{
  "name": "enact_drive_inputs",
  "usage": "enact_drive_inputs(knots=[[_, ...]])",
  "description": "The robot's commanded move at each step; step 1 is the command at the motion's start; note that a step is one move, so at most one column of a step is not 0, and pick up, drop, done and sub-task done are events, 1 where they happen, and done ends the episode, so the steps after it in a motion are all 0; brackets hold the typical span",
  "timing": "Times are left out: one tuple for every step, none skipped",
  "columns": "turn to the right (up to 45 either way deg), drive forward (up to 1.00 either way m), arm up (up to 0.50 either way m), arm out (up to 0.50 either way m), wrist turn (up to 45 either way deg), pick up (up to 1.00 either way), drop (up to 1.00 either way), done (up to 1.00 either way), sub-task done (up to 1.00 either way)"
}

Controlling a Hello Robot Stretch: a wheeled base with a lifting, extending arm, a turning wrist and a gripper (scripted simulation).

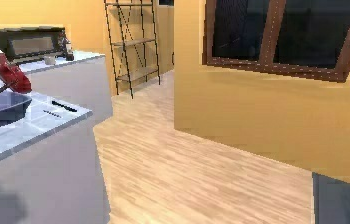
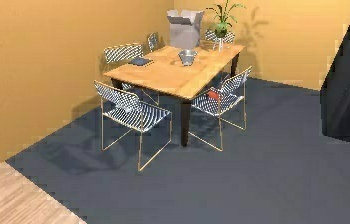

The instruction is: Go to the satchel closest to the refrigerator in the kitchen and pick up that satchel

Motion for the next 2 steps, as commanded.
enact_drive_inputs(knots=[[12.0, 0.00, 0.00, 0.00, 0.0, 0.00, 0.00, 0.00, 0.00], [0.0, 1.00, 0.00, 0.00, 0.0, 0.00, 0.00, 0.00, 0.00]])
